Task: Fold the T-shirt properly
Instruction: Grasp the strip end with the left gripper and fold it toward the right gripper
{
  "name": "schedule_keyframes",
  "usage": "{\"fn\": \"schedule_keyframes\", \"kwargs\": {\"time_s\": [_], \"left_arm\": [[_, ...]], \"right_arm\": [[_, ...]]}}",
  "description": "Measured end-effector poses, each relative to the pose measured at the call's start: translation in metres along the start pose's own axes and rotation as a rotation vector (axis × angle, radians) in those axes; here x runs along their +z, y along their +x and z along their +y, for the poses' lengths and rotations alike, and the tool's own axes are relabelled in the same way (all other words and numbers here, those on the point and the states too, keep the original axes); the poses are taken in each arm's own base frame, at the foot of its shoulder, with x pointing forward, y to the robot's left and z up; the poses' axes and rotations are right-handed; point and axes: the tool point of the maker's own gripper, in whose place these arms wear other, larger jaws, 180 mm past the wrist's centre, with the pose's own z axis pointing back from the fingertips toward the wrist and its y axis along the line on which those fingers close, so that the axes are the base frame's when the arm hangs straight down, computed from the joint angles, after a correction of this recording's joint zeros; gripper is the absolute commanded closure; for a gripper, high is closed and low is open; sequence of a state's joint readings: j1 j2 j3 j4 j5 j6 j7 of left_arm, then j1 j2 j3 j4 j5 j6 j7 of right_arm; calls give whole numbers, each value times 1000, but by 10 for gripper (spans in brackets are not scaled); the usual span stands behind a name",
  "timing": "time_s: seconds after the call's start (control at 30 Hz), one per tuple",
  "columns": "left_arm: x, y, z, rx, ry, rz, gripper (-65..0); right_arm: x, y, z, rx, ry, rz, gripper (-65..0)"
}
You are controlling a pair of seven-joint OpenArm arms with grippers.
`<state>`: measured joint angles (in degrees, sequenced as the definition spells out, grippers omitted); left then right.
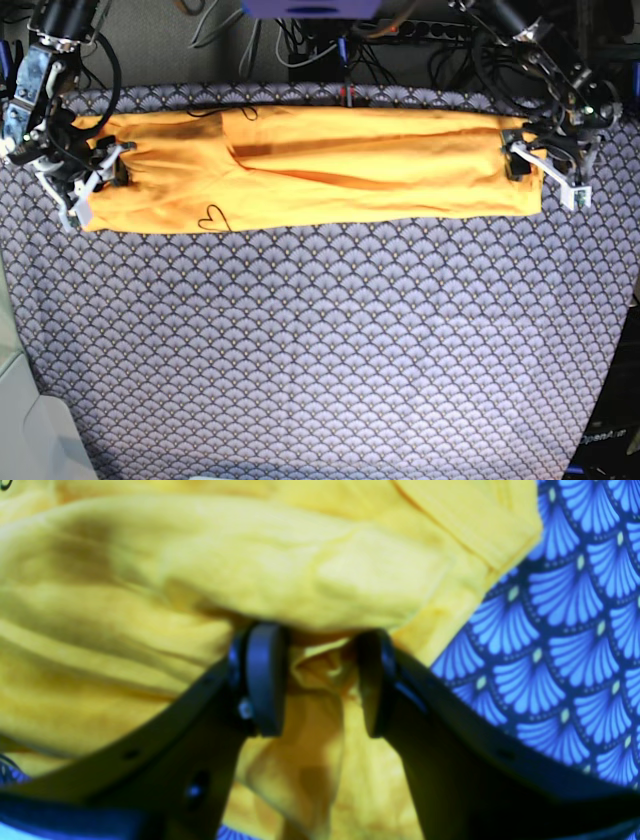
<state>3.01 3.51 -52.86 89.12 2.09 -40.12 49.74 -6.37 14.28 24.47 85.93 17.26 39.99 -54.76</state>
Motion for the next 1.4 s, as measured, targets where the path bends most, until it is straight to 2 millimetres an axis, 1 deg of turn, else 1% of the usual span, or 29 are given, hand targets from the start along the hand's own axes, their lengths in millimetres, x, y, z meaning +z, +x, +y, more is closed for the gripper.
{"fn": "schedule_keyframes", "kwargs": {"time_s": [0.37, 0.4, 0.5, 0.57, 0.7, 0.83, 0.9, 0.97, 1.03, 1.13, 1.23, 1.4], "left_arm": [[-1, 0, -3, 8, -14, -6, -27], [-1, 0, -2, 8, -13, -7, 0], [1, 1, -2, 5, -10, -3, 0], [7, 4, -1, -13, 7, -7, 0], [30, 26, -4, -50, 52, -39, 0], [44, 48, -22, -140, 61, -50, 0], [46, 56, -37, -193, 41, -44, 0], [42, 54, -56, -238, 2, -3, 0], [38, 51, -80, -272, -52, 18, 0], [36, 55, -113, -324, -123, 6, 0], [35, 57, -135, -397, -166, 14, 0], [37, 60, -182, -514, -267, -10, 0]], "right_arm": [[0, 0, 0, 0, 1, -1, -253], [0, 0, 0, 0, 1, -1, -253], [0, 0, 0, 0, 1, -1, -253], [0, 0, 0, -1, 1, -1, -253], [0, 0, 1, 0, 3, -1, -253], [0, 0, 1, 1, 3, -1, -252], [0, 0, 1, 1, 3, -1, -252], [0, 0, 1, 1, 3, -1, -252], [0, 0, 1, 1, 3, -1, -252], [0, 0, 1, 1, 4, -1, -252], [0, 1, 1, 0, 5, -3, -252], [0, 0, 1, 1, 3, -1, -252]]}}
